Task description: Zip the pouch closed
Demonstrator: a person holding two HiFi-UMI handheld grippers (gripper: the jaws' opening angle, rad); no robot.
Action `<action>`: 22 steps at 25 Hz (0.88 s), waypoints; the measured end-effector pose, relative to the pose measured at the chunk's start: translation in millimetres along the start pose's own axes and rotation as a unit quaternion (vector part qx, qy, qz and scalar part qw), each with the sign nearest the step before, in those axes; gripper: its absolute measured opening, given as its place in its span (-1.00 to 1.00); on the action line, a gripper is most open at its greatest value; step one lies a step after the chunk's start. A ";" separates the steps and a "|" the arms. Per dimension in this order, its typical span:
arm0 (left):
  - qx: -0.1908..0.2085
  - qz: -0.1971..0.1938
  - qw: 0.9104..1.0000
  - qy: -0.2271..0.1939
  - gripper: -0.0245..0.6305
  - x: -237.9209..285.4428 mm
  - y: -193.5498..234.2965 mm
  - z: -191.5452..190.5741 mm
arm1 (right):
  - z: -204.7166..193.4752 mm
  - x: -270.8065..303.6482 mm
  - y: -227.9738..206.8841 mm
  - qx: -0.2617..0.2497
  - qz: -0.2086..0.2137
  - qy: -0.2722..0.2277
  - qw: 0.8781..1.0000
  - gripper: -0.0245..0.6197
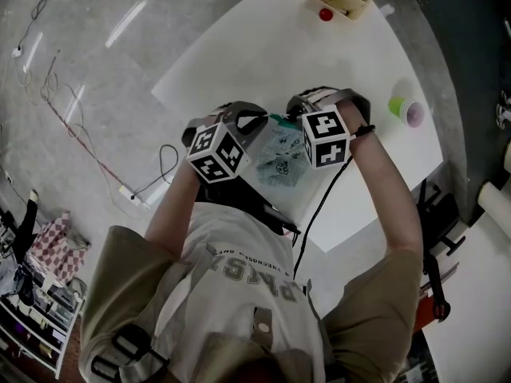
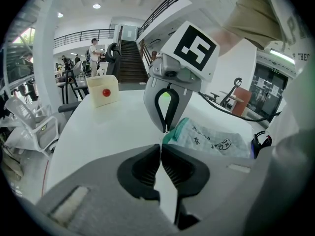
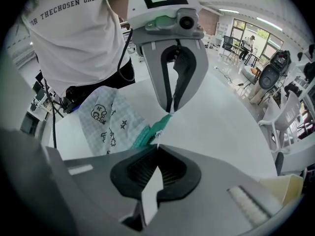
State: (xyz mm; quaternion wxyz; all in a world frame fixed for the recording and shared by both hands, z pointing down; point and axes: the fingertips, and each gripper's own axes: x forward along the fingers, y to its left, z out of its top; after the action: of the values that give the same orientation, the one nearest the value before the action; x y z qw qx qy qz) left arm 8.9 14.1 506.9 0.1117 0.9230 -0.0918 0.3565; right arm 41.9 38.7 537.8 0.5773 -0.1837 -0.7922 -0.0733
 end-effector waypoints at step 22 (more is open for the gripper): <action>-0.004 0.007 1.000 0.014 -0.85 2.4 1.3 -8.7 | -25.4 -1.9 18.6 0.016 -0.005 0.015 1.000 -0.93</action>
State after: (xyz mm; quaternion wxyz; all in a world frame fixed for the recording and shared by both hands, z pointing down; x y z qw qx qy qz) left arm 4.7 15.1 515.0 0.1139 0.9168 -0.0977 0.3701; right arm 71.9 47.1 542.4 0.5917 -0.1693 -0.7853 -0.0669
